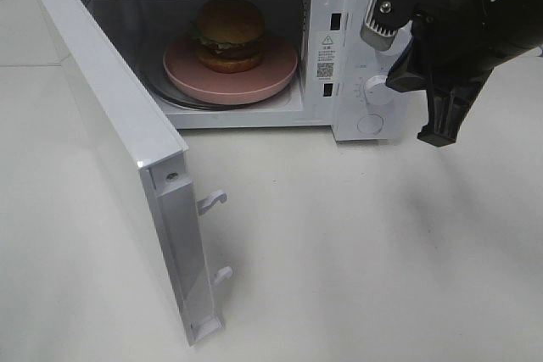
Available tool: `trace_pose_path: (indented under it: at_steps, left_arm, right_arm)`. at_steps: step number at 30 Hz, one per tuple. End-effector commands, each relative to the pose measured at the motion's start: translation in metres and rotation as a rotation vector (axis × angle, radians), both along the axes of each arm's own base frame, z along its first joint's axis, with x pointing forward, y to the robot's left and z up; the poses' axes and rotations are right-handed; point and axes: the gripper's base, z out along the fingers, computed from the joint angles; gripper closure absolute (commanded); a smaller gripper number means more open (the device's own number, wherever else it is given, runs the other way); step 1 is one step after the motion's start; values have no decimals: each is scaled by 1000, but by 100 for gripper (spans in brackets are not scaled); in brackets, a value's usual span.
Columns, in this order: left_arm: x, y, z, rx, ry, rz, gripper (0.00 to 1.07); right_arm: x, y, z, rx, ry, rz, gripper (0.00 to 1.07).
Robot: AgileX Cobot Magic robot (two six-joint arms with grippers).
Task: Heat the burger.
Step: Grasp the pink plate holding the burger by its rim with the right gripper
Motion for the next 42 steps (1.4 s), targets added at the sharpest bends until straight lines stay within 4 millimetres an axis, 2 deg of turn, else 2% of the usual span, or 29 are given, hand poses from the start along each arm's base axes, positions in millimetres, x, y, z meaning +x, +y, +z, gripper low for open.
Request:
trace_pose_path:
  at_steps: [1,11,16,22,29,30,31,32,33,34,35,36,37,38,39,41,42]
  left_arm:
    - [-3,-1,0,-8,-16,-3,6]
    - [-3,-1,0,-8,-16,-3,6]
    - [-3,-1,0,-8,-16,-3,6]
    - [-3,-1,0,-8,-16,-3,6]
    - [-3,-1,0,-8,-16,-3,6]
    - [-3,-1,0,-8,-16,-3,6]
    - [-3,-1,0,-8,-16,-3,6]
    - [-3,-1,0,-8,-16,-3,6]
    - [-3,-1,0,-8,-16,-3,6]
    - [-3,-1,0,-8,-16,-3,6]
    - [-3,-1,0,-8,-16,-3,6]
    - [-3,-1,0,-8,-16,-3,6]
    - [-3,-1,0,-8,-16,-3,6]
    - [-3,-1,0,-8,-16,-3,6]
    - [-3,-1,0,-8,-16,-3,6]
    - [-3,-1,0,-8,-16,-3,6]
    - [-3,-1,0,-8,-16,-3,6]
  right_arm:
    - [1,0,6,-70,-65,94,97]
    - [2,-2,7,-203,-118,204,95]
    - [5,-6,7,-347,-174,285,93]
    - [5,-7,8,-385,-188,314,93]
    - [-2,6,7,-374,-187,354,83]
    - [-3,10,7,-358,-187,350,78]
    - [-3,10,7,-358,-187,350,78]
    - [-4,11,7,-348,-187,347,73]
    - [-3,12,8,-324,-187,326,63]
    - [-3,12,8,-324,-187,326,63]
    - [-3,12,8,-289,-178,291,52]
    - [-3,12,8,-289,-178,291,52]
    - [-3,12,8,-271,-171,271,45]
    - [-3,12,8,-239,-159,237,33]
    - [-3,12,8,-239,-159,237,33]
    - [-3,12,8,-218,-152,208,16]
    - [-3,12,8,-218,-152,208,16]
